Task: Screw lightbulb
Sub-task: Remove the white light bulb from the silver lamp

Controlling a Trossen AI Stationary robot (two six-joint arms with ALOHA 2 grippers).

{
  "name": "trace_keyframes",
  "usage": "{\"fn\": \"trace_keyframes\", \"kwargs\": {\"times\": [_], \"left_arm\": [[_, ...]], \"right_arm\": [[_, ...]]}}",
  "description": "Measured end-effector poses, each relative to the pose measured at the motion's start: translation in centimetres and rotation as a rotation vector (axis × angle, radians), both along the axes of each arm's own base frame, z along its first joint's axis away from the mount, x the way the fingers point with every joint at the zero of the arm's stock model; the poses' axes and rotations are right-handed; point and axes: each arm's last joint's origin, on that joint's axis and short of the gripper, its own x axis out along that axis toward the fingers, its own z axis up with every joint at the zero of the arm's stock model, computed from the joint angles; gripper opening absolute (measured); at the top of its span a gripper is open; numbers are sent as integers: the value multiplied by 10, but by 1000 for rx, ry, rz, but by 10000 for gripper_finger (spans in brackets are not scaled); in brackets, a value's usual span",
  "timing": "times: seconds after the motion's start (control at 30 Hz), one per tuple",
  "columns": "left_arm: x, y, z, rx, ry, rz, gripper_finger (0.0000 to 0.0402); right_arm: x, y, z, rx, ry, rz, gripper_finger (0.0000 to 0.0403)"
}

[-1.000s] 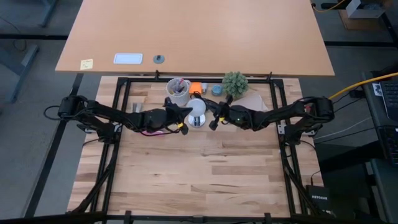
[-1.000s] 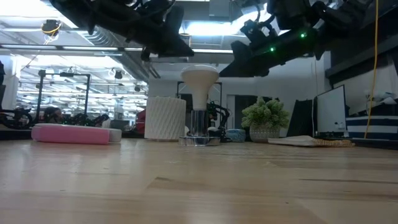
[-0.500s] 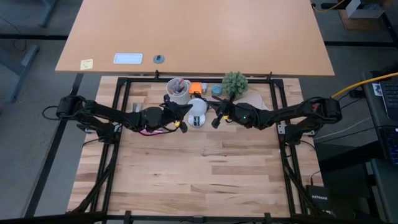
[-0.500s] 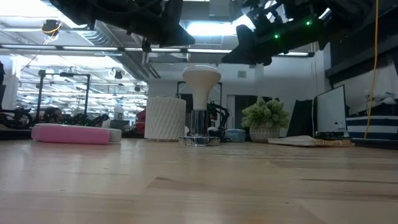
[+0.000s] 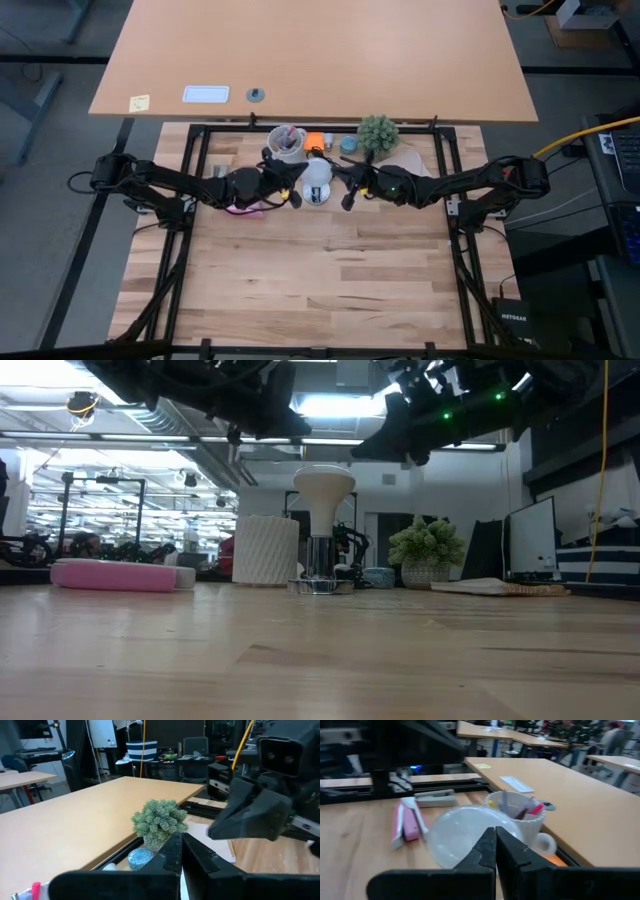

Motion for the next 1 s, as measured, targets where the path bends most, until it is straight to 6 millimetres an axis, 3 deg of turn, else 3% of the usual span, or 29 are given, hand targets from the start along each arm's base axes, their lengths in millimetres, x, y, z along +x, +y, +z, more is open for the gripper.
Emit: {"fn": "trace_keyframes", "kwargs": {"times": [0.23, 0.73, 1.0], "left_arm": [[-1, 11, 0, 7, 11, 38, 1], [-5, 35, -4, 4, 60, 119, 1], [-8, 45, -5, -5, 67, 155, 1]], "right_arm": [[1, 4, -2, 45, 13, 130, 3], [1, 52, -6, 6, 61, 244, 3], [-1, 59, -11, 18, 113, 259, 3]]}}
